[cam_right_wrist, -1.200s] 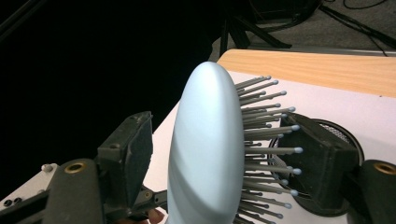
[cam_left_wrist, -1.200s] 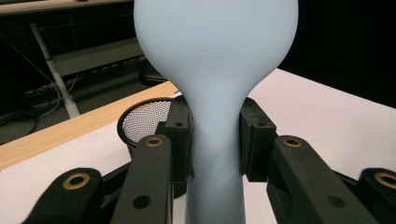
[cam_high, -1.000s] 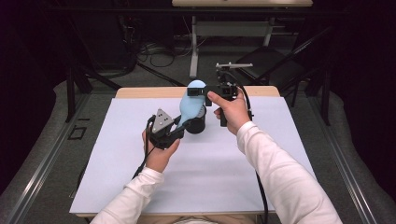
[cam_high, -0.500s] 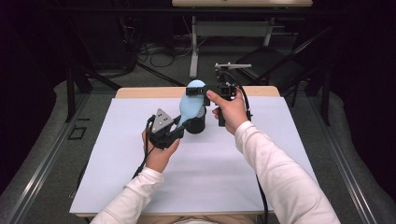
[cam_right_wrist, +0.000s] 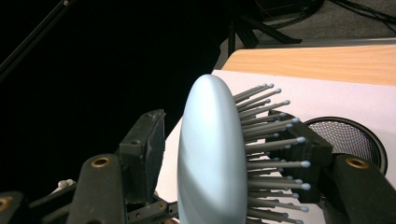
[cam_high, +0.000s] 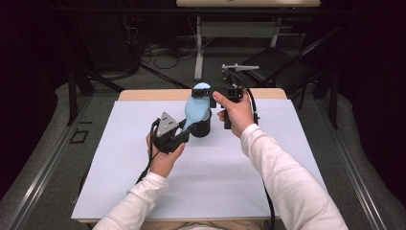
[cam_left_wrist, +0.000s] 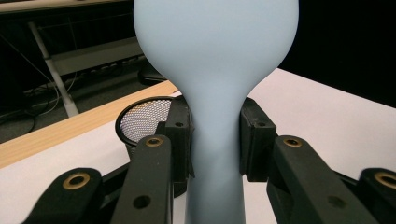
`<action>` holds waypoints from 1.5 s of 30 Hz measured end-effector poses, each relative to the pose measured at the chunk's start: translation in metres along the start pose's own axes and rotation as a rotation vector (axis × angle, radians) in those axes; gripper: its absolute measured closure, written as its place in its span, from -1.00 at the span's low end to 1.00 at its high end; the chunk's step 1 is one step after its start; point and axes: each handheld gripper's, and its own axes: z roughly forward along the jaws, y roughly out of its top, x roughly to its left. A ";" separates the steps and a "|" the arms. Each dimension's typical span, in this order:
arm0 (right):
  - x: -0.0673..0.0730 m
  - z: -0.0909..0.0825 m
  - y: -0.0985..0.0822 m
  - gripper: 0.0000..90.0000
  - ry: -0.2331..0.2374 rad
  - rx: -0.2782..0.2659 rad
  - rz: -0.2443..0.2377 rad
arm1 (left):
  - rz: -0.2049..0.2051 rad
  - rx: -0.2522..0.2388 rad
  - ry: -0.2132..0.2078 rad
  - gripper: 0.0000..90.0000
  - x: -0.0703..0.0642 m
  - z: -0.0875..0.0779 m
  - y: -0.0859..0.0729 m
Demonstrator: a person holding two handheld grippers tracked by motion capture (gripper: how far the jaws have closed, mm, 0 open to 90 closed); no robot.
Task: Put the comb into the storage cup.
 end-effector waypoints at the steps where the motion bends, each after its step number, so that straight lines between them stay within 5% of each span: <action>1: 0.000 0.000 0.000 -0.14 -0.001 0.002 -0.001 | -0.002 0.000 0.000 0.55 0.000 0.000 0.000; 45: -0.009 0.000 -0.003 0.05 0.018 0.015 0.067 | -0.007 0.012 -0.011 0.55 0.000 0.002 -0.003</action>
